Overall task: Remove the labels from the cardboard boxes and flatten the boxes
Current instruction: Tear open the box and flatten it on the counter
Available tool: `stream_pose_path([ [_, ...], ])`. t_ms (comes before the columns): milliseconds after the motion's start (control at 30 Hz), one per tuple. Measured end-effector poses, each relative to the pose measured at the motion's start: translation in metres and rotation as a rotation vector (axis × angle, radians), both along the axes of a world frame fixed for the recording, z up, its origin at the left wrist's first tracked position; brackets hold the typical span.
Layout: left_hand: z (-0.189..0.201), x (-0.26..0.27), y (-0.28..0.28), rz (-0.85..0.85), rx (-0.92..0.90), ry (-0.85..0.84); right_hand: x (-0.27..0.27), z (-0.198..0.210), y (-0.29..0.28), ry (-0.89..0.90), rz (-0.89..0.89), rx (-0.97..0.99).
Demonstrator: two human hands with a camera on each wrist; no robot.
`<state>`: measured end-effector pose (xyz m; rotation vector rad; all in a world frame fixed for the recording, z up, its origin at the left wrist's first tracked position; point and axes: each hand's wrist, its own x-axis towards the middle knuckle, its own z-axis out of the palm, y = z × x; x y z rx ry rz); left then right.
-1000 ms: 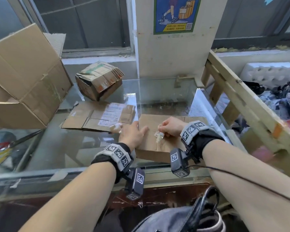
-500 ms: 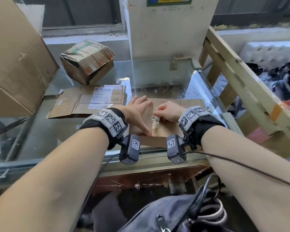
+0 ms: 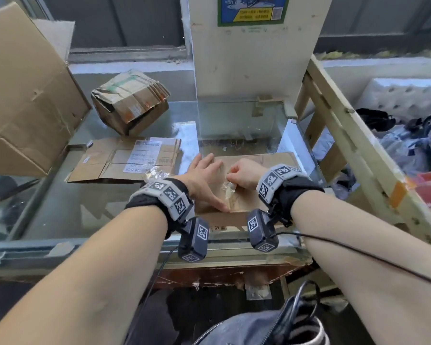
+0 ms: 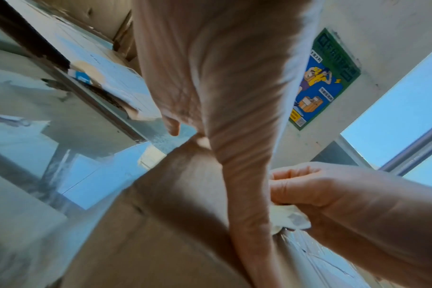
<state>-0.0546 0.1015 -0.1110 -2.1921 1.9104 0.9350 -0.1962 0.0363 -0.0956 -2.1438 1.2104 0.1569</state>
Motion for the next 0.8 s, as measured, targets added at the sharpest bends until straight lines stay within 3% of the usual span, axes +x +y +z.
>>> stream_pose_path([
  [300, -0.001, -0.016, 0.001, 0.082, 0.012, -0.032, -0.013, -0.002, -0.015, -0.018, 0.125, 0.059],
  [800, -0.011, -0.027, 0.011, 0.183, -0.077, 0.105, -0.028, -0.018, -0.025, -0.202, 0.090, 0.173],
])
